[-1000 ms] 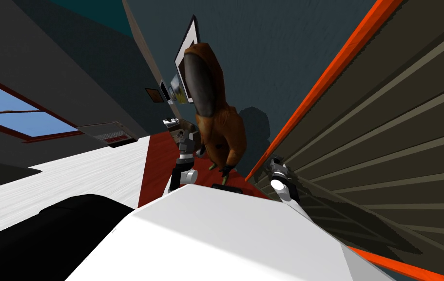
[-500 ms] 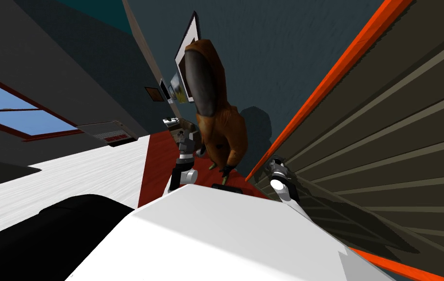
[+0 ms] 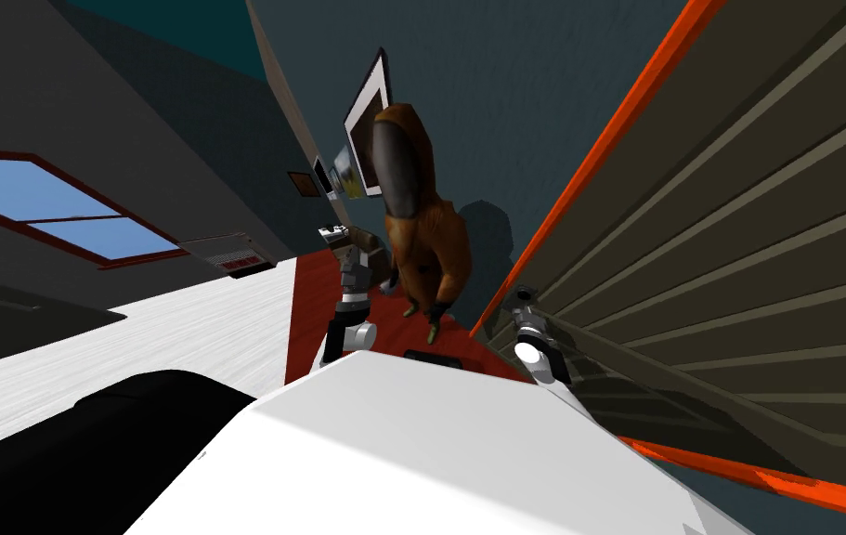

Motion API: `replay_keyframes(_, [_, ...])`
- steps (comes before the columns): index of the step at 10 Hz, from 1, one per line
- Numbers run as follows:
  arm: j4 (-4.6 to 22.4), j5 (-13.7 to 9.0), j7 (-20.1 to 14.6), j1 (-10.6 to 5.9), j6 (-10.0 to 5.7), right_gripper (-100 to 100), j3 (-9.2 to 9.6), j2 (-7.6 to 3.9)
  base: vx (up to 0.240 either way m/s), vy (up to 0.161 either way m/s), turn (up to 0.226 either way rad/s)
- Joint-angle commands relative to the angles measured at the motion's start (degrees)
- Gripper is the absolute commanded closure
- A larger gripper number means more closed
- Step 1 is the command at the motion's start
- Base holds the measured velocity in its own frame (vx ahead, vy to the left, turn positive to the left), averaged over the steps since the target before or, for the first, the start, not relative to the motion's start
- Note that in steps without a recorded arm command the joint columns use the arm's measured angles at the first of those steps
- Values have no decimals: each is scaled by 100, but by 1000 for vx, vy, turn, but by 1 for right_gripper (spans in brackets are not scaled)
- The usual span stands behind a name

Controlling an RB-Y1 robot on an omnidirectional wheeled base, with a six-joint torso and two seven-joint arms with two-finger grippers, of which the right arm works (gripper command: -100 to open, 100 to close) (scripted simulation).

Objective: Pull the door open

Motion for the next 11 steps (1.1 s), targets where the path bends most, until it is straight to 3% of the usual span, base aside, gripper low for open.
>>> replay_keyframes(1, [12,-49,46,10,-31,-100,-77,8,-29,222,-153])
replay_keyframes(3, [3,-124,93,47,-79,-100,-191,16,-44,207,-128])
replay_keyframes(4, [41,-97,69,9,-65,-100,-152,10,-23,95,-34])
replay_keyframes(11, [227,-49,72,-128,-113,-100,-254,49,160,-106,32])
